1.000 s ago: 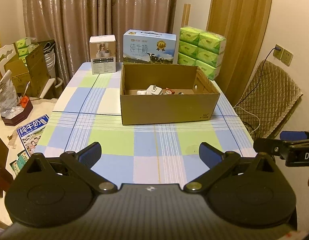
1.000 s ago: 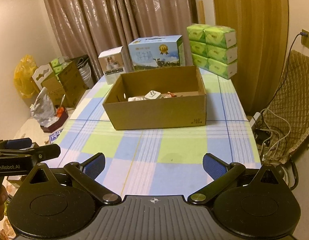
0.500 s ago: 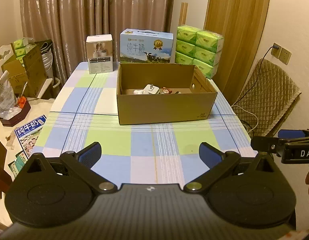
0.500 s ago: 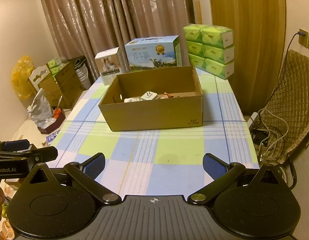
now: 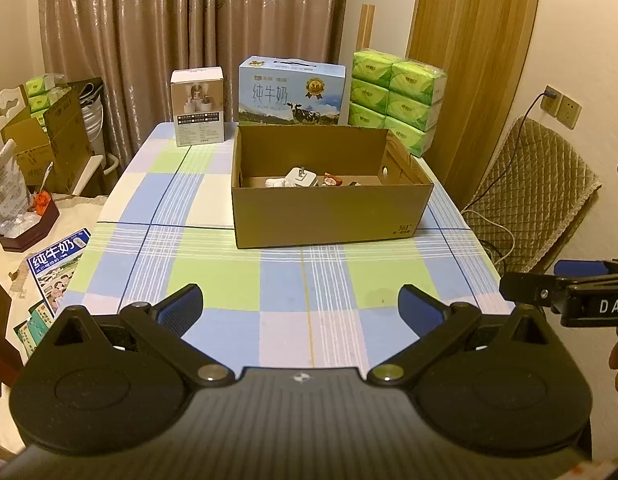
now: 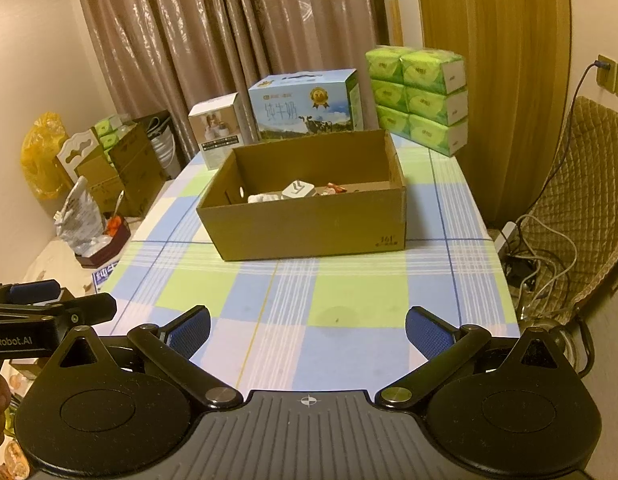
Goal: Organize objects
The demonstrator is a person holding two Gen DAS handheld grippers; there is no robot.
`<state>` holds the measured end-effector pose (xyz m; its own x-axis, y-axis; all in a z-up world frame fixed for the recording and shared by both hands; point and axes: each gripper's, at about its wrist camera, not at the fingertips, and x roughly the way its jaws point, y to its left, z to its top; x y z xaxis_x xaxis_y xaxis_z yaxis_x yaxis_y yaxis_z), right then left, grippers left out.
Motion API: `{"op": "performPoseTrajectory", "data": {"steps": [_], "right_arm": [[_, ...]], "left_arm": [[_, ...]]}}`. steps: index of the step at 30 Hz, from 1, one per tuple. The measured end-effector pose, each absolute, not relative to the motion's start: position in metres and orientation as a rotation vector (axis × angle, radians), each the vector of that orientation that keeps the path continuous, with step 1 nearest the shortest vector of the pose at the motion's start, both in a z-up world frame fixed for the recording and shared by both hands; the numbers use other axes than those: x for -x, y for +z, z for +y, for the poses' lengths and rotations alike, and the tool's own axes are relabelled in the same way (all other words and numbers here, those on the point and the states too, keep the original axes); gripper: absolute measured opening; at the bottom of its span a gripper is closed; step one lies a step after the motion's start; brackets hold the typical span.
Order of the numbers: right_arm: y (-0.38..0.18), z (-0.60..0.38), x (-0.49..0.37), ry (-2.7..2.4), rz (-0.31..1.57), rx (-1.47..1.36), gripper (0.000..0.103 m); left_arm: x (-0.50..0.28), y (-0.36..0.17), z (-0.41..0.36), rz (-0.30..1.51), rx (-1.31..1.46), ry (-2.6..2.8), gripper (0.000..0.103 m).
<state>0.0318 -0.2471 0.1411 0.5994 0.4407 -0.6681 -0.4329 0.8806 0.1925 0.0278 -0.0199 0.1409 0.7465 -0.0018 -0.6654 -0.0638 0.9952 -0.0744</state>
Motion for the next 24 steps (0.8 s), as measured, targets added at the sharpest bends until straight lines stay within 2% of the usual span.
{"op": "performPoseTrajectory", "data": {"steps": [24], "right_arm": [[0.1408, -0.2477, -0.032, 0.507, 0.778, -0.012, 0.101]], "left_arm": [[-0.0296, 0.1385, -0.0238, 0.732, 0.115, 0.023, 0.102]]}}
